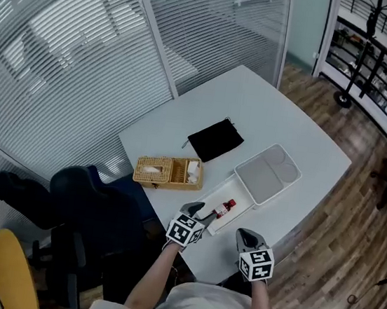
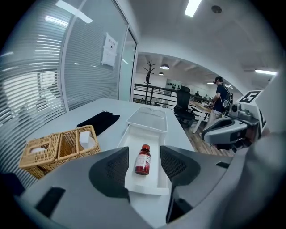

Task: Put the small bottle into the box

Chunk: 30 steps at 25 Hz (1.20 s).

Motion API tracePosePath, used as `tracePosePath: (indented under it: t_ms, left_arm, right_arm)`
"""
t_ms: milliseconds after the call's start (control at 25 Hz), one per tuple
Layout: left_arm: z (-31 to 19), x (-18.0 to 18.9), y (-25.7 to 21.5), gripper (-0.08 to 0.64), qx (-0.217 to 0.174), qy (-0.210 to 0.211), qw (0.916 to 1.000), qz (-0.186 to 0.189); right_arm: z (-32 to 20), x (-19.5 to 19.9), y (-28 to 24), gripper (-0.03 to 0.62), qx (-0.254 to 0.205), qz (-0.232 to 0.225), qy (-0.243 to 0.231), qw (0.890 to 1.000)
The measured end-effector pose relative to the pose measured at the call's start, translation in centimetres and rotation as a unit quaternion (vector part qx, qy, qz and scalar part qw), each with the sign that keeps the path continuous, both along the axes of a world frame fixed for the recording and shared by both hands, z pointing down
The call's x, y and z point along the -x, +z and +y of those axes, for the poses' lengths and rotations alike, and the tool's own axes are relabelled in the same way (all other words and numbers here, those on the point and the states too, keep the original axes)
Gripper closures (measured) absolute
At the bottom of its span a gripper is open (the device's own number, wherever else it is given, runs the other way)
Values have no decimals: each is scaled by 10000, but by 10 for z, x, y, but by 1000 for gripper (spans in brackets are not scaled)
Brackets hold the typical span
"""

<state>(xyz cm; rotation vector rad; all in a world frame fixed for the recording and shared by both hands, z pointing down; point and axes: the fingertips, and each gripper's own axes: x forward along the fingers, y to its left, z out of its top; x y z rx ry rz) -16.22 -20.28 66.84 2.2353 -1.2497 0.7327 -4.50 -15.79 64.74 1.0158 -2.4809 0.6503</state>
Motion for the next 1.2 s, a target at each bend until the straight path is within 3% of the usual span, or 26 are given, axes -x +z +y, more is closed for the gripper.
tracePosePath:
  t_ms: [600, 760, 1200]
  left_arm:
    - [44, 15, -28, 339, -446, -839, 9937, 602]
    - [49, 15, -32, 372, -540, -999, 9911, 698]
    - [58, 4, -33, 528, -584, -934, 9910, 759]
  right_arm:
    - [8, 9, 6, 586, 23, 33, 142, 9999]
    - [8, 12, 4, 586, 1, 1, 153, 9999]
    - [13, 11, 5, 586, 33, -83, 209, 9997]
